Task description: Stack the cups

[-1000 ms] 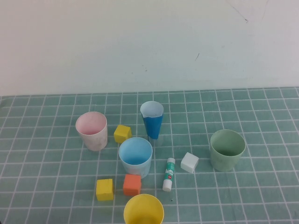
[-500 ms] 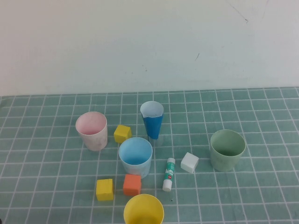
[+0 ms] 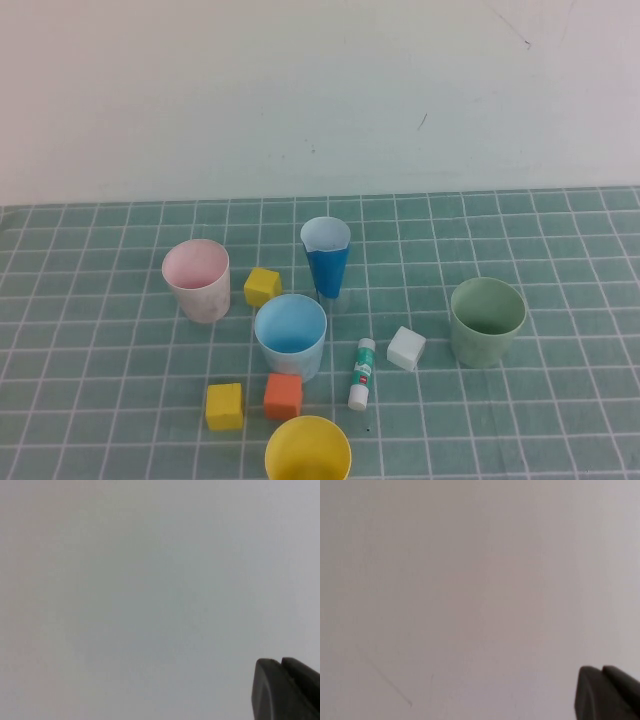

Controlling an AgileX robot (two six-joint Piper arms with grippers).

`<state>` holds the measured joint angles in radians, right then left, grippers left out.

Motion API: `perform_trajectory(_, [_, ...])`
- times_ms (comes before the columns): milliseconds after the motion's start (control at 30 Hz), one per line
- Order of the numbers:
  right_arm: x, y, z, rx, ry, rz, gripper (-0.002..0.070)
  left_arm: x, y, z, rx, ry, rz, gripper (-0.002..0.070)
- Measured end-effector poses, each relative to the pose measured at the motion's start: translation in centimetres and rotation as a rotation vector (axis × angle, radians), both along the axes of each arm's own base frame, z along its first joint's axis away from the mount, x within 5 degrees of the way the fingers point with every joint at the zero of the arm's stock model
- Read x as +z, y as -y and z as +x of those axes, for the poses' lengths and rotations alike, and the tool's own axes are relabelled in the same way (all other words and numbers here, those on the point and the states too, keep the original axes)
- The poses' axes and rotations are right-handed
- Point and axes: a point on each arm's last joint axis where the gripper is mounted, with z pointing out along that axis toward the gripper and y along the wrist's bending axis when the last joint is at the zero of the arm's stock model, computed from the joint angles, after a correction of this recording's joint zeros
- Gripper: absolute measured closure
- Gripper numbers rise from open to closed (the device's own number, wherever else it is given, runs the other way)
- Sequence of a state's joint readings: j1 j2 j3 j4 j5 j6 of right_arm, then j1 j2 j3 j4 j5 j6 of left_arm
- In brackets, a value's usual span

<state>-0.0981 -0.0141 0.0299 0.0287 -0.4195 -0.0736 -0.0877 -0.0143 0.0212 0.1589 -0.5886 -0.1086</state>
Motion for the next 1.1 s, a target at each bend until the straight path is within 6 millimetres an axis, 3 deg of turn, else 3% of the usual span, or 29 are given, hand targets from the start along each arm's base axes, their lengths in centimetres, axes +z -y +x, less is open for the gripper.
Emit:
perform_trajectory(200, [0.6, 0.0, -0.3, -0.021, 0.072, -0.041, 0.0678, 0.7, -0.2, -0.5, -0.017, 0.092, -0.051, 0.0678])
perform_trajectory(333, [0.6, 0.0, -0.2, -0.025, 0.022, -0.052, 0.0678, 1.3, -0.7, -0.3, -0.013, 0.024, -0.133, 0.0678])
perform_trajectory(433, [1.7, -0.1, -0.2, -0.041, -0.068, -0.103, 0.0678, 3.7, -0.8, -0.6, 0.024, -0.085, -0.113, 0.0678])
perform_trajectory(633, [5.9, -0.3, -1.1, -0.093, -0.201, -0.292, 0.0678, 9.6, -0.8, -0.8, 0.086, -0.199, -0.001, 0.0678])
perform_trajectory(733, [6.7, -0.3, -0.3, -0.066, -0.373, -0.314, 0.0678, 11.6, -0.7, 1.0, 0.090, -0.292, 0.021, 0.0678])
perform_trajectory(867, [6.0, -0.2, 1.5, -0.011, -0.640, -0.307, 0.0678, 12.8, -0.2, 5.4, 0.068, -0.576, 0.017, 0.0678])
perform_trajectory(1000, [4.2, -0.2, 2.9, 0.049, -0.878, -0.295, 0.0678, 13.0, 0.4, 9.8, 0.039, -0.847, -0.017, 0.0678])
perform_trajectory(1100, [3.2, -0.2, 3.5, 0.085, -0.995, -0.282, 0.0679, 11.9, 0.9, 14.0, 0.028, -1.025, -0.030, 0.0678])
